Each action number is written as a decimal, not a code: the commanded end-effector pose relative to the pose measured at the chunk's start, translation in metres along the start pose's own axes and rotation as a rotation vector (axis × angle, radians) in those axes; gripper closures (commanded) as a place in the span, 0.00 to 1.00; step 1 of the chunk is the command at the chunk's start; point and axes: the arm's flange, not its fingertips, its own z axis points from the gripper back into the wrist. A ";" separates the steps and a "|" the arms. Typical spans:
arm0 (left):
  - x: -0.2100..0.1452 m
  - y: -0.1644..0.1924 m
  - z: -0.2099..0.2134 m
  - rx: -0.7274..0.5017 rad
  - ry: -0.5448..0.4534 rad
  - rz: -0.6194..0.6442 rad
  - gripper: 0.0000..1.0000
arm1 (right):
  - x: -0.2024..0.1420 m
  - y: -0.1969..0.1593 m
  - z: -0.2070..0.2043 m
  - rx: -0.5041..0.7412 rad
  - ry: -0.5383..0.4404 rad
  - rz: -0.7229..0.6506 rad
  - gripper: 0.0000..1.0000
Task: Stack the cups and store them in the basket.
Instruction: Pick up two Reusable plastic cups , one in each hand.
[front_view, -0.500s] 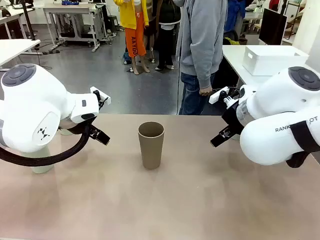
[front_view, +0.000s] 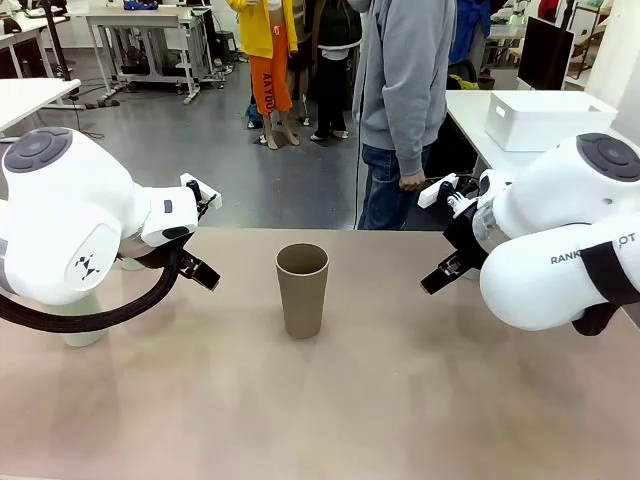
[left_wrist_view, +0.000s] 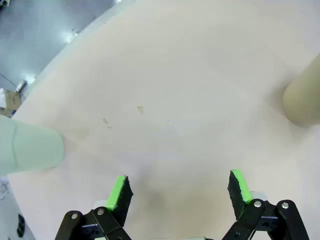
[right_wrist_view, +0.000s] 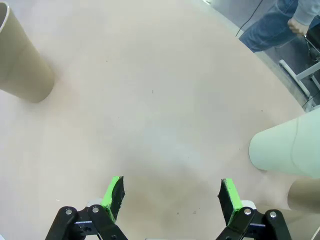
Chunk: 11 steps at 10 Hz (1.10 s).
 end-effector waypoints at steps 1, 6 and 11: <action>0.000 0.000 0.000 0.000 0.000 0.000 0.00 | 0.000 0.000 0.000 0.000 0.000 -0.001 0.00; 0.015 0.020 0.046 -0.086 -0.077 -0.037 0.00 | 0.003 -0.026 0.020 -0.007 0.007 -0.017 0.00; 0.014 0.103 0.186 -0.293 -0.139 -0.209 0.00 | -0.047 -0.128 0.129 0.054 -0.181 -0.074 0.00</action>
